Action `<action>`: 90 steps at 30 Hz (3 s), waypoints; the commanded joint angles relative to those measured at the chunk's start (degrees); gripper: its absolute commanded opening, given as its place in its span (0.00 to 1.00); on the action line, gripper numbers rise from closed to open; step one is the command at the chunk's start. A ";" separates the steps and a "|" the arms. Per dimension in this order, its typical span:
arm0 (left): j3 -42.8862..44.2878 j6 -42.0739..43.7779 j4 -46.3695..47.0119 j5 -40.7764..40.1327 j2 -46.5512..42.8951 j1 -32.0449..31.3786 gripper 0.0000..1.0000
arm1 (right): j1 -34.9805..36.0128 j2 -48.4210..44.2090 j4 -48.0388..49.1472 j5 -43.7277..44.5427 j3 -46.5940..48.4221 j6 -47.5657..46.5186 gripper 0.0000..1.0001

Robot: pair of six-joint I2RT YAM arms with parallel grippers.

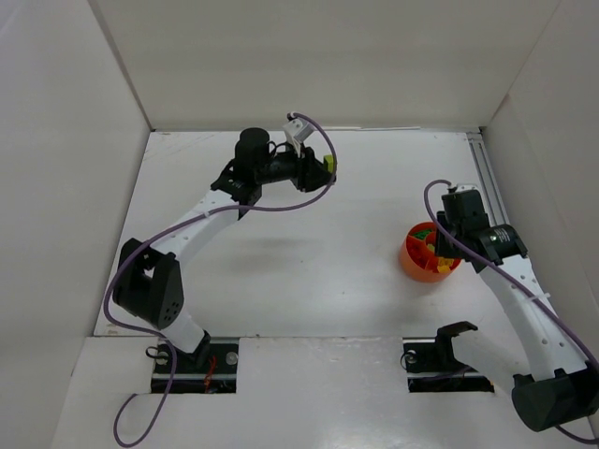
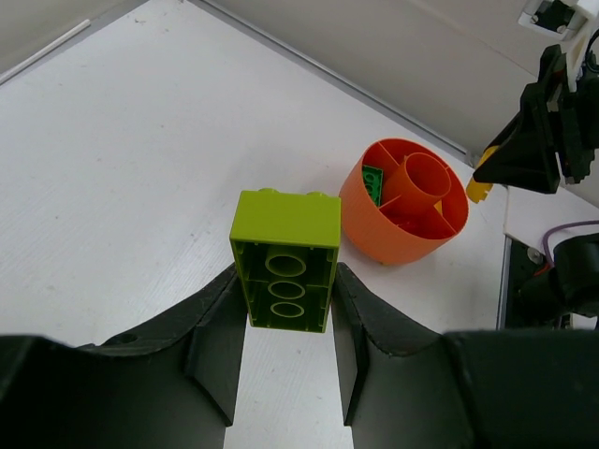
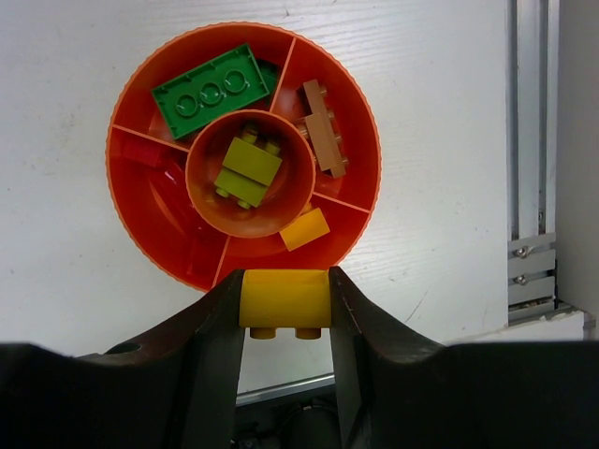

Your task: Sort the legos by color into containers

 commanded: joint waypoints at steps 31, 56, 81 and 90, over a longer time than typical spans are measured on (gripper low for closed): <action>3.91 -0.97 1.37 5.32 3.21 0.67 0.00 | -5.76 -6.80 7.92 3.11 -6.96 7.57 0.06; 5.05 -1.50 1.37 7.69 3.74 0.67 0.00 | -5.76 -9.08 12.23 -0.76 -11.18 9.77 0.57; 29.56 -4.94 0.06 -9.86 25.35 -22.78 0.00 | -6.90 -15.40 -0.78 24.46 10.35 9.87 1.00; 36.94 -4.14 -1.61 -18.23 33.17 -28.06 0.03 | -6.90 -17.87 1.59 22.98 8.16 5.55 1.00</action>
